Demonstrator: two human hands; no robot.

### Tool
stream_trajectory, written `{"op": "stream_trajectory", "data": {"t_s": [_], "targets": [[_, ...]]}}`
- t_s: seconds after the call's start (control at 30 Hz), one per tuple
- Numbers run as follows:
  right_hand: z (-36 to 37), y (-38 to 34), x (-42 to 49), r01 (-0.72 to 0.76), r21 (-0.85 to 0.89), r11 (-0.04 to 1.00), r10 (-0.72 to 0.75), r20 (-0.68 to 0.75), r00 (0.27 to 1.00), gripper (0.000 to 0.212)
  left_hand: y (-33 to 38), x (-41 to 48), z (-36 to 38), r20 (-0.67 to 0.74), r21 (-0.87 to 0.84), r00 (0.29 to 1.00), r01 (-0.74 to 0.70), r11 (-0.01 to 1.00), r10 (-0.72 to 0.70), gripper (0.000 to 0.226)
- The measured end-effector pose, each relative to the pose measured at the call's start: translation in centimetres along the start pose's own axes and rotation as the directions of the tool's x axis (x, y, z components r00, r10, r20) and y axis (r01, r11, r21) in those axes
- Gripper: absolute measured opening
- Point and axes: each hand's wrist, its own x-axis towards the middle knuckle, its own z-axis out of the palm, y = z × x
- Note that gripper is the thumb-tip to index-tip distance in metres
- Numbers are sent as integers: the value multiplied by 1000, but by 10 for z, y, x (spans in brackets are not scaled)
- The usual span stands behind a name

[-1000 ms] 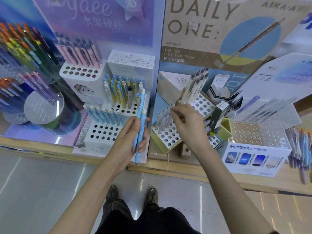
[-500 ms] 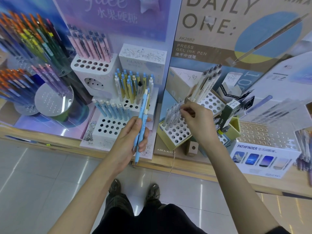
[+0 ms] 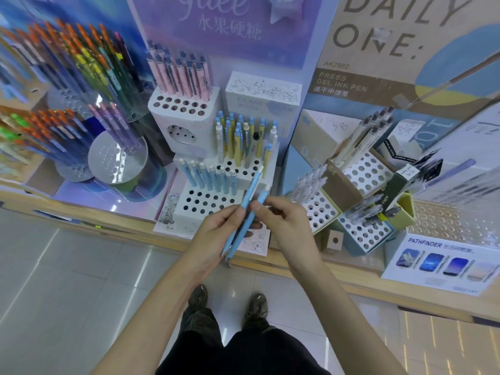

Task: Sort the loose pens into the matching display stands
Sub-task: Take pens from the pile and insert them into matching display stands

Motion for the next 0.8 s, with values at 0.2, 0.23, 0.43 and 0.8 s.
{"op": "stream_trajectory", "data": {"t_s": [0.2, 0.23, 0.43, 0.8], "targets": [[7, 13, 16, 34, -205, 978, -92, -284, 955, 19, -9, 0, -39, -149, 167, 988, -17, 986, 42, 22], [10, 14, 19, 36, -245, 969, -110, -296, 949, 17, -10, 0, -46, -164, 167, 986, -16, 986, 44, 22], [54, 36, 33, 14, -378, 926, -156, -347, 925, 10, -2, 1, -93, -276, 186, 956, -44, 982, 95, 17], [76, 42, 42, 47, -473, 880, -313, -502, 806, 15, 14, 11, -127, -187, 147, 979, -60, 987, 87, 19]]}}
